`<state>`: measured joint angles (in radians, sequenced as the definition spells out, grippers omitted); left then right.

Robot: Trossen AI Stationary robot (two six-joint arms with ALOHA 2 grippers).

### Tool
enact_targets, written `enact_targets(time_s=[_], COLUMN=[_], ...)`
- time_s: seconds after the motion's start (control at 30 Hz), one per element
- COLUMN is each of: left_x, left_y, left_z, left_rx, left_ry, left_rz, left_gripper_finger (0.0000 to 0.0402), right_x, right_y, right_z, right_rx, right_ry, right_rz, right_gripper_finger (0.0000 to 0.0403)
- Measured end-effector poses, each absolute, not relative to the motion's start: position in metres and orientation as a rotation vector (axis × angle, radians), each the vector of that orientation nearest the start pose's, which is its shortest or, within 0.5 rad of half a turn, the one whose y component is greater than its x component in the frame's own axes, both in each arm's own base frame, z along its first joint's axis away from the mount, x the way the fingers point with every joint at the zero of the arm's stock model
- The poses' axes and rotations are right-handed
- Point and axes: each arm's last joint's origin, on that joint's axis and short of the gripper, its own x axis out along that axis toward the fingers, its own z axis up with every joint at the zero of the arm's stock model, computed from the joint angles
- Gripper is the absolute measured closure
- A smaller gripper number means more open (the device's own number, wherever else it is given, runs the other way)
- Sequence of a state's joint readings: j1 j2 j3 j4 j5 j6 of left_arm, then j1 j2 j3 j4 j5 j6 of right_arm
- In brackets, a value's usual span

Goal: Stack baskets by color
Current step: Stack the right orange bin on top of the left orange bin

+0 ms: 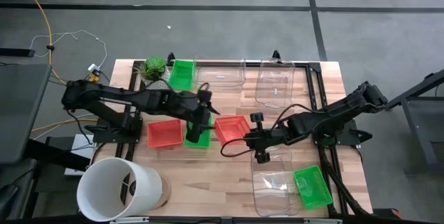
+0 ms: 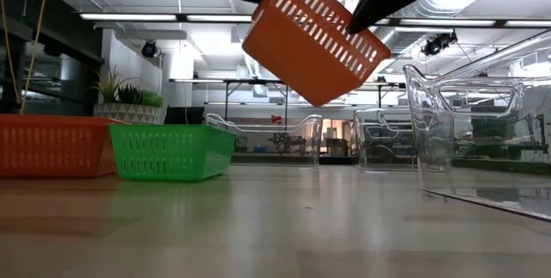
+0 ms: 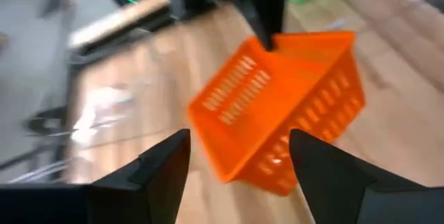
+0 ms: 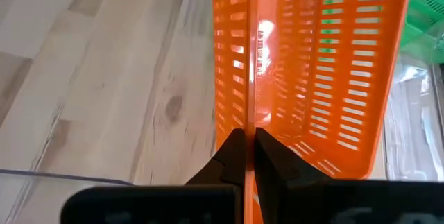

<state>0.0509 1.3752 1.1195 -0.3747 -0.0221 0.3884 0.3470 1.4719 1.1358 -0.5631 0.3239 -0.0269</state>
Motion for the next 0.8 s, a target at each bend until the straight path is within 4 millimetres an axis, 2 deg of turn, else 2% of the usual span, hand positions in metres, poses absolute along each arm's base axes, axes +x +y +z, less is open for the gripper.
enact_targets(time_s=[0.2,0.53,0.67,0.8], left_x=[0.319,0.327,0.328,0.328], left_y=[0.013,0.011,0.011,0.011], left_z=[0.294,0.279,0.277,0.278], left_rx=[0.287,0.257,0.289,0.328], left_ry=[0.667,0.722,0.726,0.717], left_rz=[-0.188,-0.281,-0.295,-0.311], left_gripper_finger=[0.0162,0.0167,0.0207,0.0289], right_x=[0.289,0.289,0.289,0.289], right_y=[0.096,0.096,0.096,0.096], right_z=[0.267,0.267,0.267,0.267], right_rx=[-0.323,-0.348,-0.356,-0.36], right_ry=[0.855,0.855,0.855,0.852], right_rz=[0.074,0.095,0.099,0.1], right_gripper_finger=[0.0403,0.0403,0.0403,0.0403])
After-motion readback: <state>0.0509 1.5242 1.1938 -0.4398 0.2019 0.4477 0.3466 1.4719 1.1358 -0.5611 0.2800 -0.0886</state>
